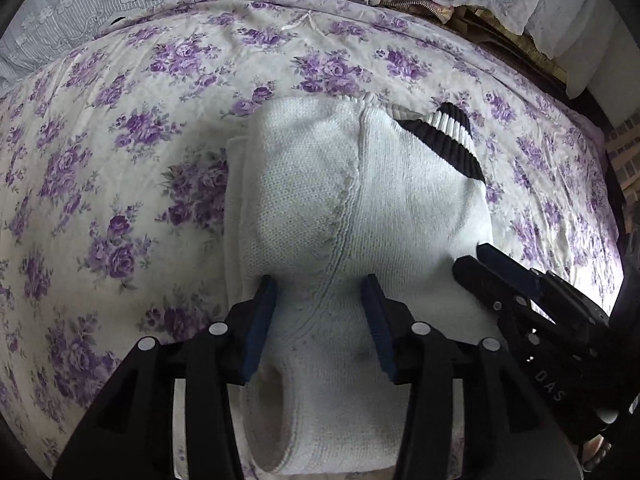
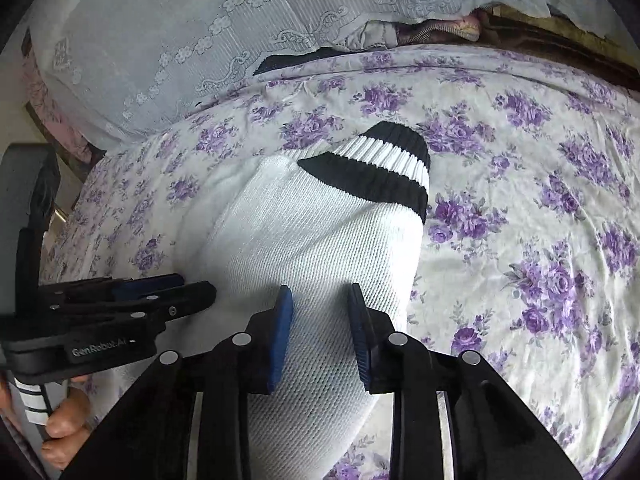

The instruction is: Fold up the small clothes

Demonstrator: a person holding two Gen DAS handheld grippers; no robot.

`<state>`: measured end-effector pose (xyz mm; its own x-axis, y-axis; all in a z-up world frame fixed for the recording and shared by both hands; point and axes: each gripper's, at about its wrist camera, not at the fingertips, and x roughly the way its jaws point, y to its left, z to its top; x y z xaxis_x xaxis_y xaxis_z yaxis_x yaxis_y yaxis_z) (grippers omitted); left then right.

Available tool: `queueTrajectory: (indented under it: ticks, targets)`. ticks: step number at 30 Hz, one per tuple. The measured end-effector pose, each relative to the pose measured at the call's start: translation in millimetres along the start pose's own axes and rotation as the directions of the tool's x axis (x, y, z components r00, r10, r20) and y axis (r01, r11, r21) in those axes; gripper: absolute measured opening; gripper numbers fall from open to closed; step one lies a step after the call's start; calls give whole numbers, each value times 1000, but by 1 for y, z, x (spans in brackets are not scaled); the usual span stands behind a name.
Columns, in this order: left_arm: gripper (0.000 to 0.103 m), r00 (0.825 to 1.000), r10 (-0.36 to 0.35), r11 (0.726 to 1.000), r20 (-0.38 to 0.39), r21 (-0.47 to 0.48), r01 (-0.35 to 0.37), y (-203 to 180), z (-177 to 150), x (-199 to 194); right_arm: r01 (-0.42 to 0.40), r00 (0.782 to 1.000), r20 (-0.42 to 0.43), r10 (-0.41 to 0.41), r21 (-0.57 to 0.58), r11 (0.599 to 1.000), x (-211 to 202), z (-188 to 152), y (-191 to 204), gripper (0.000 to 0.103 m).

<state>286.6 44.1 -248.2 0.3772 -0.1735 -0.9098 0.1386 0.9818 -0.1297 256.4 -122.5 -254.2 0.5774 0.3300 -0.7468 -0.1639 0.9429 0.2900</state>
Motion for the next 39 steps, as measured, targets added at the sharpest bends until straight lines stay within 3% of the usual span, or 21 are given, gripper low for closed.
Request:
queueTrajectory:
  ticks: [6,8,10,11,12,14,15,18,20,23,25,26,29,35,39]
  targets:
    - [47,999,32,999,-30,-10,-32,-3,7,-6,-30,999,-13,30,21,999,-13,1,-3,28]
    - [46,999,49,999,-9,4,-49,-6,2,-23,-50,998,34,48,37,998,-38,-2,-2,30]
    - [57,998,56,998,34,21,-57,-7,-8,-41,-73,995,63,73,-2,997,-58,-10,3,30]
    - [68,997,63,998,46,18,-64,-5,-14,-46,-74,996,56,75,-25,997,-62,-15,7,30]
    - [73,996,80,997,48,7,-81,0,-20,-48,-77,996,39,79,-42,996,-64,-22,10,30]
    - [73,995,102,994,7,-27,-102,12,-29,-36,-87,996,-11,87,-53,995,-58,-35,13,31]
    - [79,995,99,993,-33,-62,-101,23,-36,-23,-74,997,-31,73,-53,996,-52,-41,14,31]
    - [99,996,66,983,-64,-170,-76,47,-49,1,-69,997,-34,67,-53,996,-41,-55,16,31]
    - [99,997,7,973,-71,-230,-23,57,-50,5,-46,999,-28,43,-95,994,-40,-57,21,31]
    - [98,997,-8,974,-82,-228,-11,57,-44,-2,-87,995,-51,83,-75,993,-43,-52,15,37]
    - [97,997,-47,979,-57,-199,34,53,-37,-15,-154,987,-42,154,0,988,-51,-44,3,59]
    - [97,997,-62,982,-42,-181,54,52,-34,-21,-144,989,-18,144,37,989,-57,-41,-3,75]
    - [97,994,-106,983,-35,-157,100,52,-25,-23,-174,985,31,171,117,978,-59,-29,-23,77]
    - [98,979,-193,968,-70,-178,178,55,-17,2,-203,979,15,205,233,951,-30,-9,-48,77]
    - [99,958,-282,932,-53,-253,260,68,-16,19,-215,974,-2,226,302,929,-5,0,-62,77]
